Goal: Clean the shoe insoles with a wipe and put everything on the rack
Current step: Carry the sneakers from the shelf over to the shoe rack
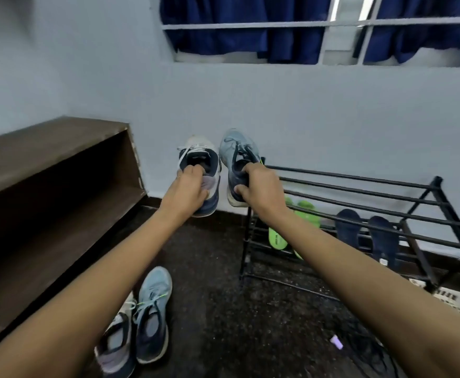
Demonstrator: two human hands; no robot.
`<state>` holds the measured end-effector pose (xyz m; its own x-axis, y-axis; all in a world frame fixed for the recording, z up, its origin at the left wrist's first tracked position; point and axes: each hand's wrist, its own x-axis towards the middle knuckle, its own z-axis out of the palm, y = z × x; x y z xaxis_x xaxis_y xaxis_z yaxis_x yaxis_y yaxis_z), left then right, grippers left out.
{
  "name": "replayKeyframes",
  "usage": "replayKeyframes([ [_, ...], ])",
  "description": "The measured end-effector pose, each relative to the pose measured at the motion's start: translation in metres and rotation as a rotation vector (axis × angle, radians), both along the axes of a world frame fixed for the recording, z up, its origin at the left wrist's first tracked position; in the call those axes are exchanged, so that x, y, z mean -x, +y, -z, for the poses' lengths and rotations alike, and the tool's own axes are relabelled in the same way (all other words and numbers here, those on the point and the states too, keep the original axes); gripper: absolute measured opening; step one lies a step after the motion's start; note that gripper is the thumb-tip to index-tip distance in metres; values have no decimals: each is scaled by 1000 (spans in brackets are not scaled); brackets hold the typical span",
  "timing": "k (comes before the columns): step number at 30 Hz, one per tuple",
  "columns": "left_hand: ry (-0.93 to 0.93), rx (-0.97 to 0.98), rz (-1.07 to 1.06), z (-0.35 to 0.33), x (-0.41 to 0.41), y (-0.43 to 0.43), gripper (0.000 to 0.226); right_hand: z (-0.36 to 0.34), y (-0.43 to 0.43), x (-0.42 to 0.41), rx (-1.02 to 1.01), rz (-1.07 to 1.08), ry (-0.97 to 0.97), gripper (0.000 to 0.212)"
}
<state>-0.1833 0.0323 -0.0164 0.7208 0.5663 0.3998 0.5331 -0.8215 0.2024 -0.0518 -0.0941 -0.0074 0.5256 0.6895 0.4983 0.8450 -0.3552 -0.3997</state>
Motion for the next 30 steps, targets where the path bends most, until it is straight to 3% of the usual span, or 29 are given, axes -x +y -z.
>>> replayKeyframes([
  [11,98,129,-120,130,65,-3,34,116,33,67,202,-53,31,26],
  [19,234,341,-176,231,80,-26,27,218,18,80,427,-112,118,26],
  [30,299,432,-224,314,90,-40,19,306,7,85,577,-105,226,28],
])
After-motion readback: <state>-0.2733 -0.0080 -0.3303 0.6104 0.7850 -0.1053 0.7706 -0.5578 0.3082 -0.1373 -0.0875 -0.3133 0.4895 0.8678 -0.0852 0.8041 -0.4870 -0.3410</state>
